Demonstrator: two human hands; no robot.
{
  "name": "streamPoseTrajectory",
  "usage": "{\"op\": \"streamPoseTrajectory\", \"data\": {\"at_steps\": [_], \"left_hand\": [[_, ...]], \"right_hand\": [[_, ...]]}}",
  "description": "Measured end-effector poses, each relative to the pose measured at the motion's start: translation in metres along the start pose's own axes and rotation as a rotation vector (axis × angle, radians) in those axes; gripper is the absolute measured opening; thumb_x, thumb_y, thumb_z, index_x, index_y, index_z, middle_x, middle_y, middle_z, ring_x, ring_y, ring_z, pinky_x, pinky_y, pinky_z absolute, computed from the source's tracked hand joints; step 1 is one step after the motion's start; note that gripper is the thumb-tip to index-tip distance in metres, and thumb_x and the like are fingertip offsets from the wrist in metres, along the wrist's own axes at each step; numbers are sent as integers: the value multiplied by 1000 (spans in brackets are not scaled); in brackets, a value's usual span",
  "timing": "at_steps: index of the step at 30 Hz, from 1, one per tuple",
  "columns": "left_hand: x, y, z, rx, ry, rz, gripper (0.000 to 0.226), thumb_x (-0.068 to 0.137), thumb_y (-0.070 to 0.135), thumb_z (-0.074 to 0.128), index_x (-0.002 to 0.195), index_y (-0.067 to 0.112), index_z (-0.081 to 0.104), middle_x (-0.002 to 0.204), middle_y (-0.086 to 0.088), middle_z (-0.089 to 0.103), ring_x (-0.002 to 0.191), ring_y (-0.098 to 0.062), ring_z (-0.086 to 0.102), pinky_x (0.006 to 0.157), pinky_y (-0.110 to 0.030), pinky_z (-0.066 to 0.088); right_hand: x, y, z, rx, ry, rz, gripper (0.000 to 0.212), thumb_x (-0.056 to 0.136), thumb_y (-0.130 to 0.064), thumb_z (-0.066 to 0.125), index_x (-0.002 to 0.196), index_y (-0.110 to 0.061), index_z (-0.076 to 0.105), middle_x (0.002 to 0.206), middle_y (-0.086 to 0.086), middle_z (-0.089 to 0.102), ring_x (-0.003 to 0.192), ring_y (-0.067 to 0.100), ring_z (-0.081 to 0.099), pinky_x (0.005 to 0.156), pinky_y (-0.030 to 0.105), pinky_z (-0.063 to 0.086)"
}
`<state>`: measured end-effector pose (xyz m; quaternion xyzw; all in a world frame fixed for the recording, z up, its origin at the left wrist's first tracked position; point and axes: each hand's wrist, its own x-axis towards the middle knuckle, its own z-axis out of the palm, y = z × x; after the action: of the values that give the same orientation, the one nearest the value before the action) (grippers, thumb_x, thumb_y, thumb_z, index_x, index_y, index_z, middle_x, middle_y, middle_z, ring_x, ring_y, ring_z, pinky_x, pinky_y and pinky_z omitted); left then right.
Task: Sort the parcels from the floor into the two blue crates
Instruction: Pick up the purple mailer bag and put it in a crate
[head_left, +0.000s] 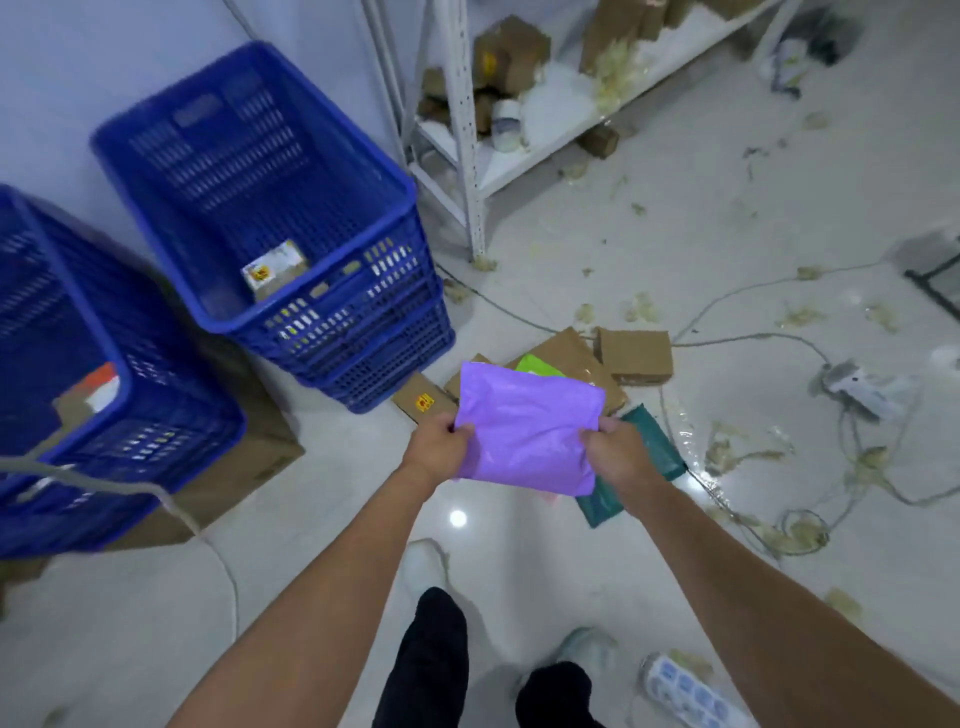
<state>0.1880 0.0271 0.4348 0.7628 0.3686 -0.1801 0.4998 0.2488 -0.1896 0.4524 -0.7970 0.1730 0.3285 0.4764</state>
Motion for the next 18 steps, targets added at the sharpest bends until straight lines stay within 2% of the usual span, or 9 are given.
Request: {"op": "streamPoseTrajectory", "data": {"at_steps": [2,4,6,9,10,12,15,16,18], "left_hand": [[-21,4,-37,-107,31,-10,20,97,18,56,87,6,67,82,-2,59,72,-19,52,56,-24,45],[-36,10,-72,-214,72,-8,20,97,17,56,97,3,70,83,-2,60,72,-19,52,59,-30,46],[-46,15,-107,-272,107,2,18,98,15,56,90,10,70,77,0,59,65,-16,52,53,-27,45],[-60,16,-155,-322,138,-11,24,98,14,55,76,16,64,68,2,57,58,-14,49,47,-23,41],[-63,13,-169,-338,140,-29,23,98,15,55,77,14,64,68,1,57,59,-16,50,49,-25,42],[-63,8,-198,-364,159,-52,19,97,16,56,83,7,66,72,-2,60,64,-19,52,54,-28,43],[-53,12,-240,-409,189,-44,17,97,17,56,87,7,65,76,-6,61,66,-19,52,55,-29,42],[-49,14,-252,-423,197,-44,18,97,18,57,89,5,66,77,-7,61,68,-19,53,57,-30,42],[-41,21,-274,-445,207,-48,21,97,20,57,93,1,66,79,-7,62,70,-20,54,59,-32,43]], "right_hand": [[-27,-36,14,-50,-21,-47,21,91,-5,45,96,-3,65,85,6,62,81,20,54,67,29,42],[-45,-70,32,-104,-9,-98,22,91,-5,44,99,-3,64,91,8,63,84,22,54,71,30,42],[-58,-98,56,-144,19,-132,21,88,-12,46,98,-4,63,91,9,64,86,27,57,77,34,46],[-61,-120,91,-184,56,-121,32,73,-38,42,95,-20,57,93,6,65,94,31,62,89,47,51],[-70,-132,102,-179,48,-121,31,73,-40,42,96,-23,55,94,5,64,95,30,61,88,46,50],[-104,-173,123,-172,35,-163,20,84,-27,47,101,-18,54,92,4,61,93,28,58,78,37,46],[-118,-217,141,-327,34,-285,4,92,-15,49,95,-12,50,82,6,53,84,30,53,68,34,39],[-123,-232,143,-405,22,-331,3,94,-16,48,94,-12,49,79,6,50,81,29,49,66,34,36],[-122,-254,149,-541,5,-389,10,95,-20,48,102,-13,51,86,7,53,84,28,48,66,35,28]]}}
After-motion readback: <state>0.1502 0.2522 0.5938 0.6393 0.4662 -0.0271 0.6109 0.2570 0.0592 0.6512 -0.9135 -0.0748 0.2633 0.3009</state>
